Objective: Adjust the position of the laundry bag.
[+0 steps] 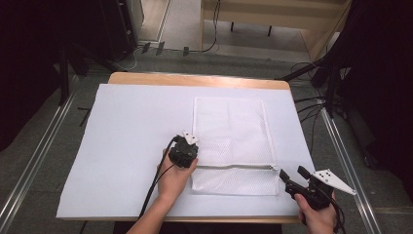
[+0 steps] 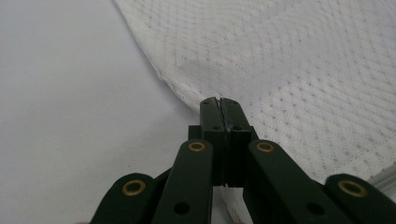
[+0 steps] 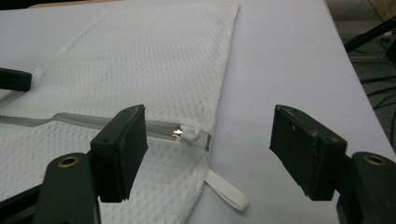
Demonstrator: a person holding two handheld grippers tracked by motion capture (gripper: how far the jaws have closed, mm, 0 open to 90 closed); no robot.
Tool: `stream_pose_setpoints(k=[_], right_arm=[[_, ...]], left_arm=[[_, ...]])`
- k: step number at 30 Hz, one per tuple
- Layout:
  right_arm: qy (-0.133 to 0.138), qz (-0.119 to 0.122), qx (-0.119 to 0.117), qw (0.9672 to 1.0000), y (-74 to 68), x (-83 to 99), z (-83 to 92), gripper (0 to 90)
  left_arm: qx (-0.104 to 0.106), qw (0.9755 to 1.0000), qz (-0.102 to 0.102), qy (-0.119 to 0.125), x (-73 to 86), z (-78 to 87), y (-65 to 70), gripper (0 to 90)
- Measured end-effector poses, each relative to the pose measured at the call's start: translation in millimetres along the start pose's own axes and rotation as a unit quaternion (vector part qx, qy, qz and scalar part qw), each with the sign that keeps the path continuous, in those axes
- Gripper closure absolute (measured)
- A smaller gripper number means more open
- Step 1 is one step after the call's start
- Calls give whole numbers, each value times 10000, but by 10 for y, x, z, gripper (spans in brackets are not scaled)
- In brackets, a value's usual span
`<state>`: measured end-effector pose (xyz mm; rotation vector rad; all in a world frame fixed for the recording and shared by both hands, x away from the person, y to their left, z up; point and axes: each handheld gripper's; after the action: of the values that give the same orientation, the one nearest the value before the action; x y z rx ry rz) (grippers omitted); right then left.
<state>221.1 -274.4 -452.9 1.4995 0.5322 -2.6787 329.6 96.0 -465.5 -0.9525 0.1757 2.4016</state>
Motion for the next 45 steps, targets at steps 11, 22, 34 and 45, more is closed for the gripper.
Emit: stream_pose_setpoints(k=[11, 22, 34, 45], right_arm=[[-20, 193, 17, 9998, -32, 20, -10, 285], [28, 257, 9, 9997, -78, 18, -7, 285], [-57, 261, -50, 9996, -118, 30, -43, 290], [-258, 384, -209, 9987, -228, 38, -95, 302]], left_arm=[[261, 9986, 379, 258, 106, 170, -244, 900], [28, 9974, 592, 412, 310, 517, -513, 900], [-233, 9961, 769, 373, 665, 751, -775, 900], [-172, 9920, 1025, 711, 799, 868, -873, 743]])
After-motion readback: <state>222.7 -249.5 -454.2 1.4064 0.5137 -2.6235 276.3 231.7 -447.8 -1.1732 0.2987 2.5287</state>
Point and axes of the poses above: each handheld gripper's, and its own axes: z roughly backward along the jaws, x roughly out of its underside, y roughly to its right, and after that the axes turned 5 degrees about -z, right-handed
